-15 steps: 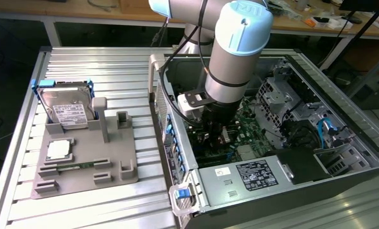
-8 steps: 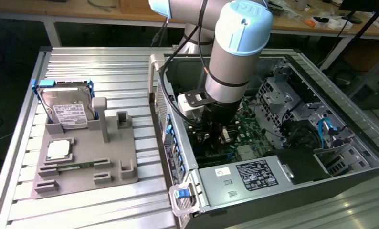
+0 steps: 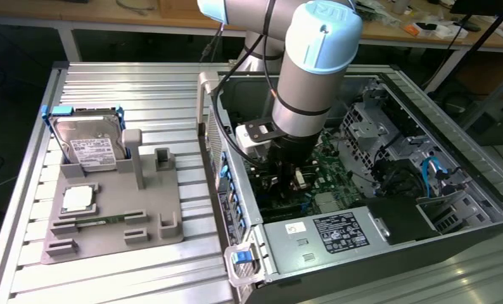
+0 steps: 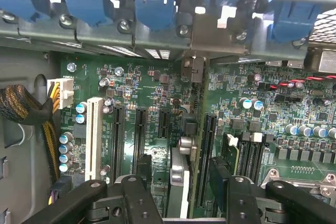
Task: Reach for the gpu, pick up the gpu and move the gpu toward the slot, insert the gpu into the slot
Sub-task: 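Insert the gpu into the slot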
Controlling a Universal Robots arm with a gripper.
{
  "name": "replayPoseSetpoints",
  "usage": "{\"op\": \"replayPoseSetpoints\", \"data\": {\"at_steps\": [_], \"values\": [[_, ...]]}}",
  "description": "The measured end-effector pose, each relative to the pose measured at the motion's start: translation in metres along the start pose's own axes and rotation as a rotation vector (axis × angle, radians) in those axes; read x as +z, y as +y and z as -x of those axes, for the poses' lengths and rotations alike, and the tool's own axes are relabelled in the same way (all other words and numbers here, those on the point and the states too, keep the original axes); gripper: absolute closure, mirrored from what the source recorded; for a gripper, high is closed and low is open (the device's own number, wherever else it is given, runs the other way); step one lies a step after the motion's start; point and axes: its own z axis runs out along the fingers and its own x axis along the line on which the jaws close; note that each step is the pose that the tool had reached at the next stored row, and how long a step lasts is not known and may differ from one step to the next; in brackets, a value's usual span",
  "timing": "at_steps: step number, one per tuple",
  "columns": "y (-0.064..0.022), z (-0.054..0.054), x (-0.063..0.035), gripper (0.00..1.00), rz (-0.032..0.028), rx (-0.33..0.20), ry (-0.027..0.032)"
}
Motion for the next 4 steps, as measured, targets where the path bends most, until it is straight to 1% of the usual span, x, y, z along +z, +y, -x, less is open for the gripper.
{"op": "replayPoseSetpoints", "data": {"at_steps": [4], "values": [[0.0, 0.0, 0.0, 0.44, 0.0, 0.0, 0.0]]}}
